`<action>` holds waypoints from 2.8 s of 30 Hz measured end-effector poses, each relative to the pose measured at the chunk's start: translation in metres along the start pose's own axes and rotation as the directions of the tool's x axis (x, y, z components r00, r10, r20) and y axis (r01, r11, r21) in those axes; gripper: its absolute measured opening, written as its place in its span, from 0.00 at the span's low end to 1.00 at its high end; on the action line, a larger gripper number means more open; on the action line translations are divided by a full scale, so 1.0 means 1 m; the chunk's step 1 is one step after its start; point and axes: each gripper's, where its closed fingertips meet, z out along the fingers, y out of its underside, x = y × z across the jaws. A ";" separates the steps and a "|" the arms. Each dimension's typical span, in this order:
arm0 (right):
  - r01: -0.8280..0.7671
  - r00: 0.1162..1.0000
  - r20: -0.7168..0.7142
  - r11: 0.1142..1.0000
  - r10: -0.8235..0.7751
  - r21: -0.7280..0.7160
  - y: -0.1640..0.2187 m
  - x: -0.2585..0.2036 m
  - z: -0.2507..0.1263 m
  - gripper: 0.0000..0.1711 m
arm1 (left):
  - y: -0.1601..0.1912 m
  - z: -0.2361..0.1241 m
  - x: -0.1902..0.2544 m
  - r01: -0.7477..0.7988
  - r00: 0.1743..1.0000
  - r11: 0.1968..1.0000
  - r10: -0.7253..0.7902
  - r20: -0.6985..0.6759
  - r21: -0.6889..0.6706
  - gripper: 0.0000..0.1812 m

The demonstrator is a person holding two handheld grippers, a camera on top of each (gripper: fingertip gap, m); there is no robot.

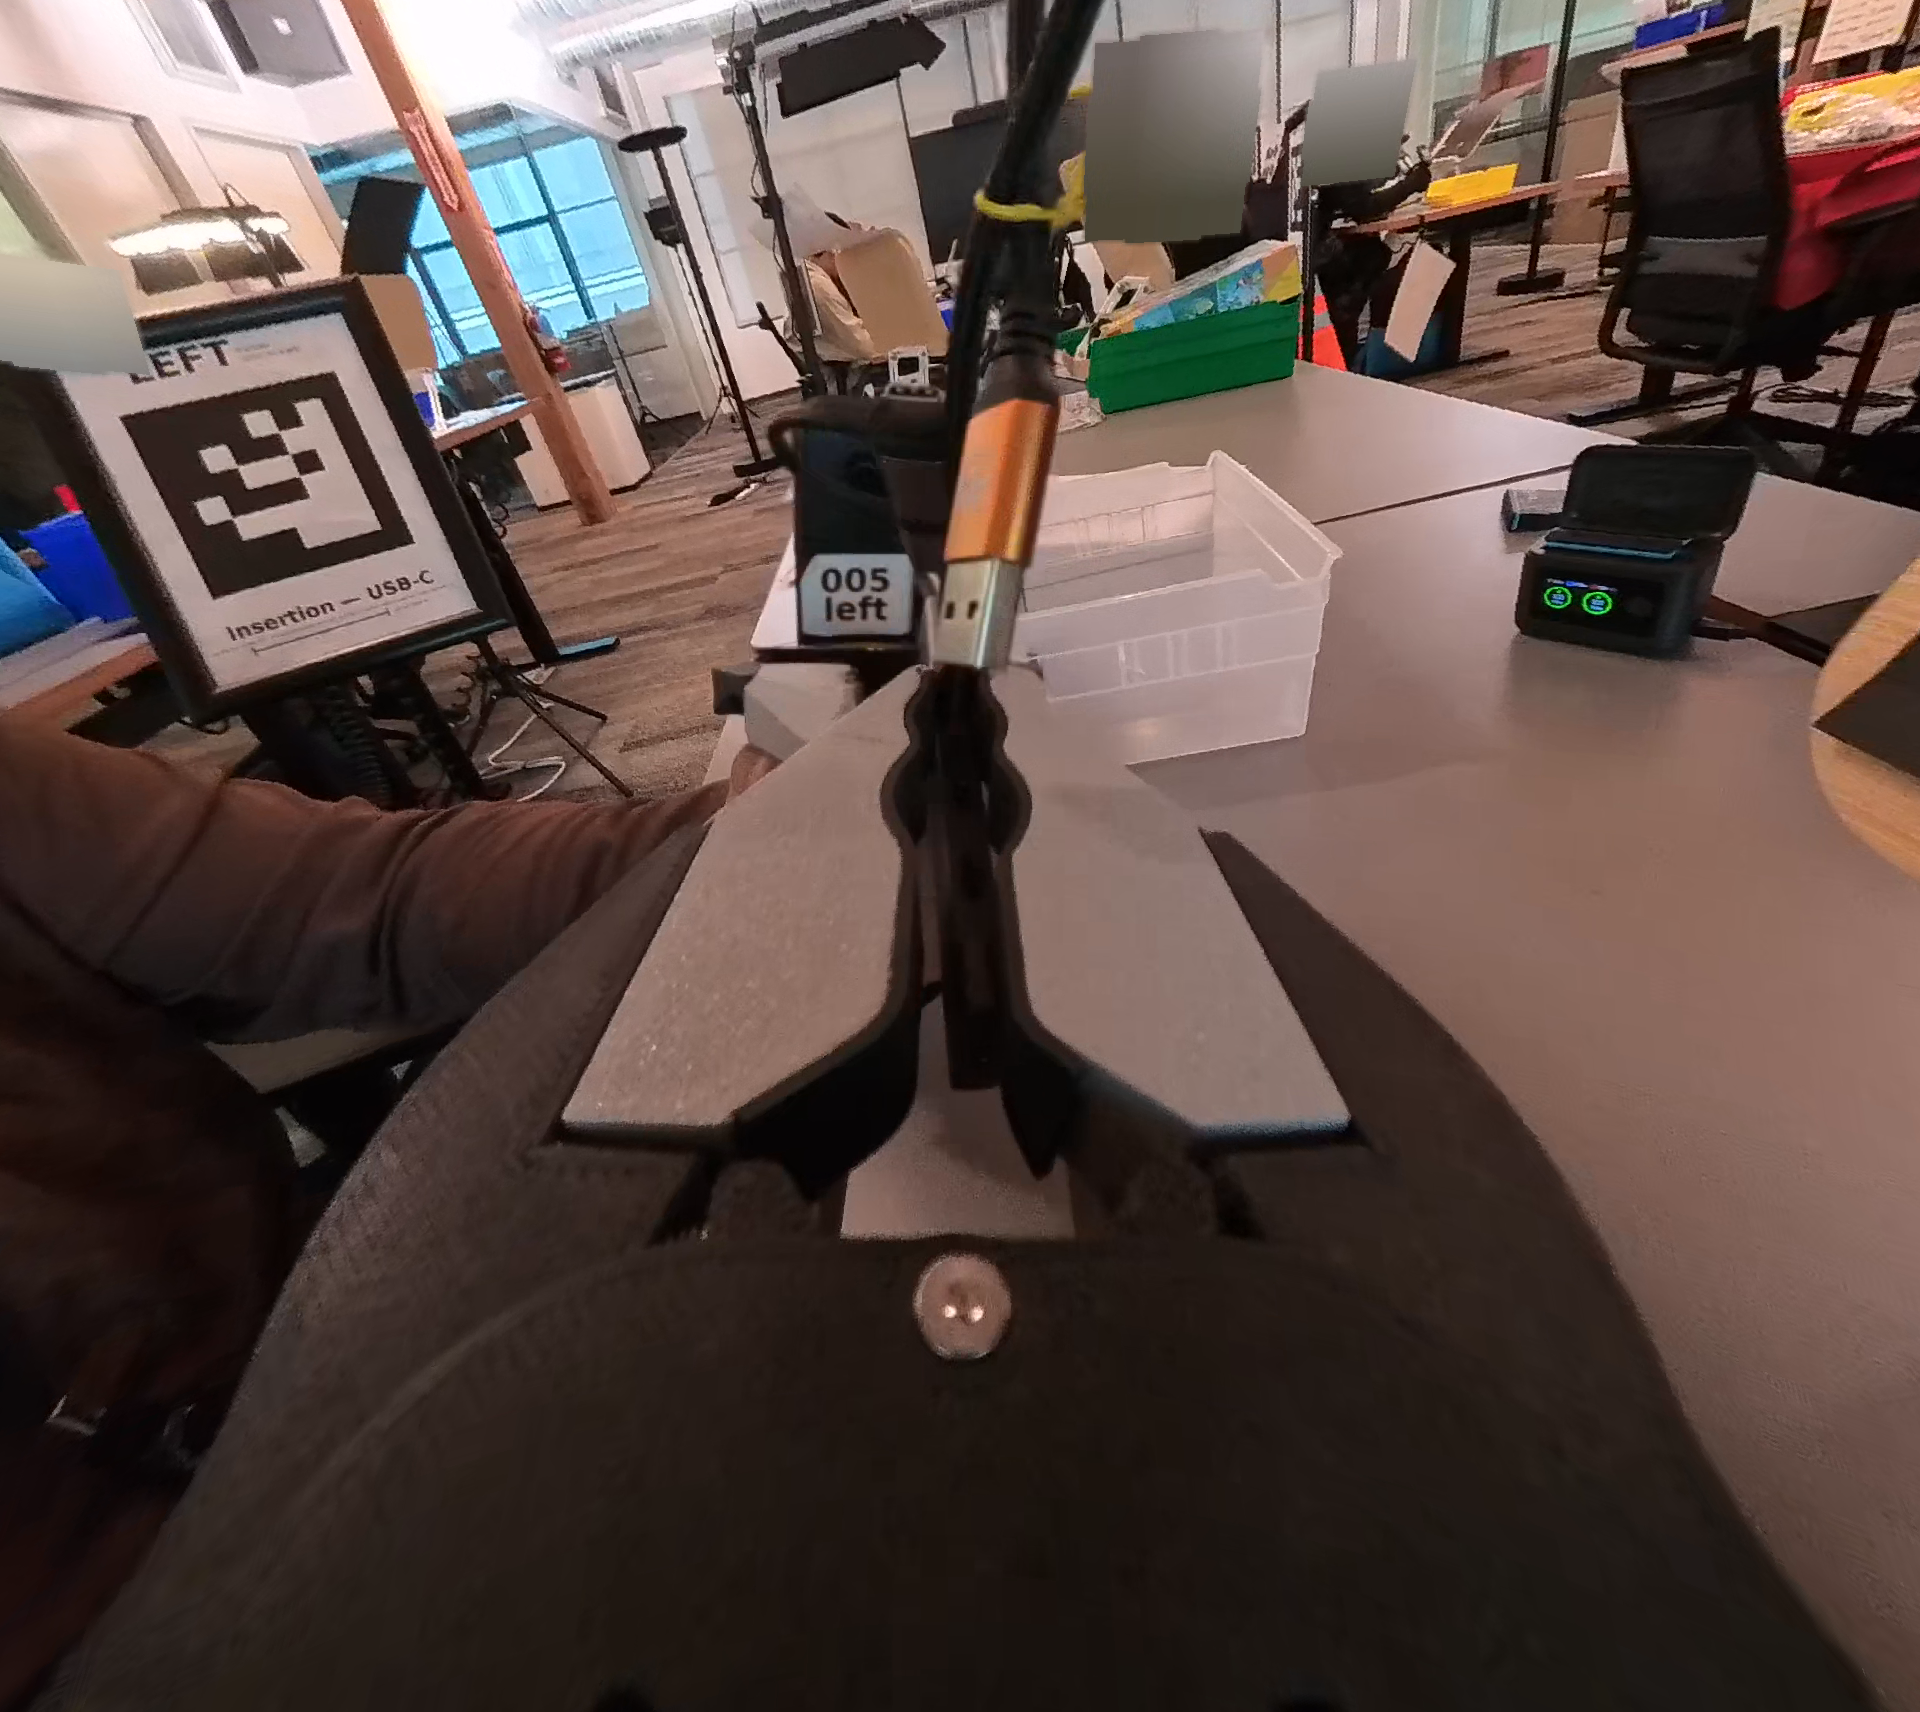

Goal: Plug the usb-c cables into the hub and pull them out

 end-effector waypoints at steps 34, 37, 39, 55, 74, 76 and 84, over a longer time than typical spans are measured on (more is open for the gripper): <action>-0.012 0.996 0.091 0.999 0.008 0.040 -0.003 -0.011 -0.013 0.01 | -0.004 -0.006 0.007 -0.137 0.990 0.991 0.137 0.018 0.003 0.05; -0.008 0.996 0.084 0.999 0.005 0.034 -0.002 -0.010 -0.013 0.01 | -0.003 -0.006 0.006 -0.139 0.990 0.990 0.139 0.023 -0.001 0.04; 0.010 0.998 0.067 1.000 -0.012 0.023 -0.001 -0.008 -0.013 0.02 | -0.002 -0.006 0.004 -0.134 0.991 0.991 0.134 0.028 -0.006 0.04; 0.021 1.000 0.008 0.991 -0.023 0.135 -0.012 -0.006 -0.001 0.01 | -0.016 -0.012 0.004 -0.075 0.997 0.993 0.073 0.027 0.090 0.04; 0.169 0.974 -0.205 0.900 -0.091 0.401 -0.054 0.000 -0.054 0.01 | 0.002 -0.007 -0.014 -0.081 0.994 0.996 0.078 0.075 0.030 0.04; 0.211 0.965 -0.227 0.897 -0.129 0.389 -0.054 -0.015 -0.058 0.01 | 0.005 -0.006 -0.019 -0.055 0.995 0.998 0.053 0.084 0.015 0.04; 0.345 0.909 -0.358 0.868 -0.214 0.356 -0.108 -0.088 -0.129 0.01 | 0.025 0.004 -0.023 -0.053 0.993 0.995 0.061 0.099 -0.088 0.04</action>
